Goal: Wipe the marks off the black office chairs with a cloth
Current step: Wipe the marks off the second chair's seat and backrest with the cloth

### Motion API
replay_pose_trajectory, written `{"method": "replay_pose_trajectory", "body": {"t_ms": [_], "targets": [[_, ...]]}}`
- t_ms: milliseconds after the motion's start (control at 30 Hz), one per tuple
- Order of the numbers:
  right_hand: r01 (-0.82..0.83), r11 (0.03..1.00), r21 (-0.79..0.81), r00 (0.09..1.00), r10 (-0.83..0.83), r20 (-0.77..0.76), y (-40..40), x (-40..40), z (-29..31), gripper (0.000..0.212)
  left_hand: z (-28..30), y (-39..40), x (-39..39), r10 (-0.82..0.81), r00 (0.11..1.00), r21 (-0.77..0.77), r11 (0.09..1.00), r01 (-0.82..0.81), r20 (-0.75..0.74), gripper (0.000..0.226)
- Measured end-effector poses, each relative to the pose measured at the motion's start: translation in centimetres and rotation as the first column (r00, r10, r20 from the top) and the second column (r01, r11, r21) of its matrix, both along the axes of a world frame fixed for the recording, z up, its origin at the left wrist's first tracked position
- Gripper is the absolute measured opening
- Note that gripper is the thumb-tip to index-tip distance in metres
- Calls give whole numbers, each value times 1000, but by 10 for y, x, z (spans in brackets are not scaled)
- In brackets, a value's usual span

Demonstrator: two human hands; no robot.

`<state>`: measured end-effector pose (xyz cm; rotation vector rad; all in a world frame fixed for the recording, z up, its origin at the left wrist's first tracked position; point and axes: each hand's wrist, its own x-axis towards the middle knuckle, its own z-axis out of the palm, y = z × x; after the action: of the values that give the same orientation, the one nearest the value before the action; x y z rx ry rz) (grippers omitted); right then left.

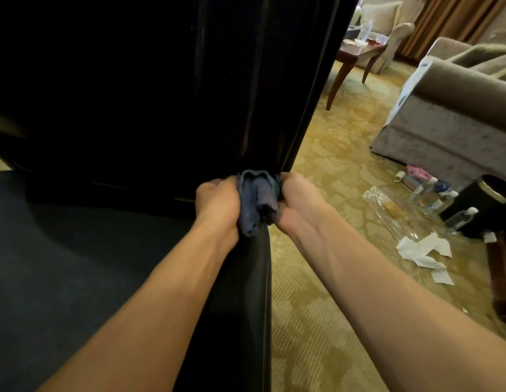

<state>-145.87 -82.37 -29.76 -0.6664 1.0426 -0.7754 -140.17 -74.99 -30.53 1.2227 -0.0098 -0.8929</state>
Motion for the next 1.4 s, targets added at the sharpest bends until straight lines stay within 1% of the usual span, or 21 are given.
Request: {"method": "replay_pose_trajectory", "body": {"t_ms": [100,167,233,333,400,467,533,633,700,767,867,933,1000,1100,1167,1233,1300,1367,1400], "targets": [[-5,999,-39,1000,5,-5,21,-7,12,30,14,14,-5,-10,992,-26,1000,13,123,19],[-2,996,-88,1000,3,11,33,-14,22,26,20,22,-10,-27,987,-80,996,40,158,17],[-7,982,-190,1000,9,9,42,-23,36,21,27,29,-16,-42,983,-145,987,69,180,19],[-17,929,-371,1000,23,12,52,-33,57,14,37,34,-20,-20,979,-235,969,69,205,20],[-4,908,-419,1000,6,5,53,-34,62,15,40,33,-22,-10,978,-249,966,64,210,20],[4,892,-453,999,-26,-42,54,-35,59,15,34,32,-21,-23,978,-213,975,68,207,19],[-59,857,-512,989,-18,-144,54,-35,47,14,23,35,-17,-49,981,-141,987,76,188,18],[-156,871,-465,964,33,-262,62,-35,29,14,9,51,-12,-55,983,-16,998,58,176,16],[-187,880,-436,953,55,-298,71,-32,25,11,10,66,-6,-61,978,34,998,55,197,15],[-206,865,-458,955,77,-285,82,-26,35,11,24,80,4,-84,960,47,996,74,268,15],[-191,797,-573,959,26,-283,94,-19,74,15,61,93,15,-103,892,17,994,106,440,15],[-157,748,-645,960,-36,-276,95,-18,110,15,88,94,16,-104,801,34,994,105,589,11],[-156,664,-731,952,-97,-291,92,-20,148,12,118,90,14,-64,717,36,998,55,694,12],[-183,513,-839,922,-207,-328,83,-23,202,13,170,78,14,60,666,-74,997,-8,743,23],[-175,425,-888,902,-292,-317,72,-26,236,17,207,65,20,92,627,-122,992,5,774,31],[-177,324,-929,876,-379,-299,60,-26,267,21,242,49,29,98,583,-147,988,38,807,31],[-214,252,-944,849,-429,-308,49,-18,288,25,273,36,39,102,502,-130,991,22,859,27],[-243,203,-949,814,-489,-313,37,-6,298,26,296,25,46,92,409,-82,996,-42,908,25],[-244,171,-955,811,-504,-297,32,3,303,26,304,19,49,109,375,-84,993,-81,921,25]]}}
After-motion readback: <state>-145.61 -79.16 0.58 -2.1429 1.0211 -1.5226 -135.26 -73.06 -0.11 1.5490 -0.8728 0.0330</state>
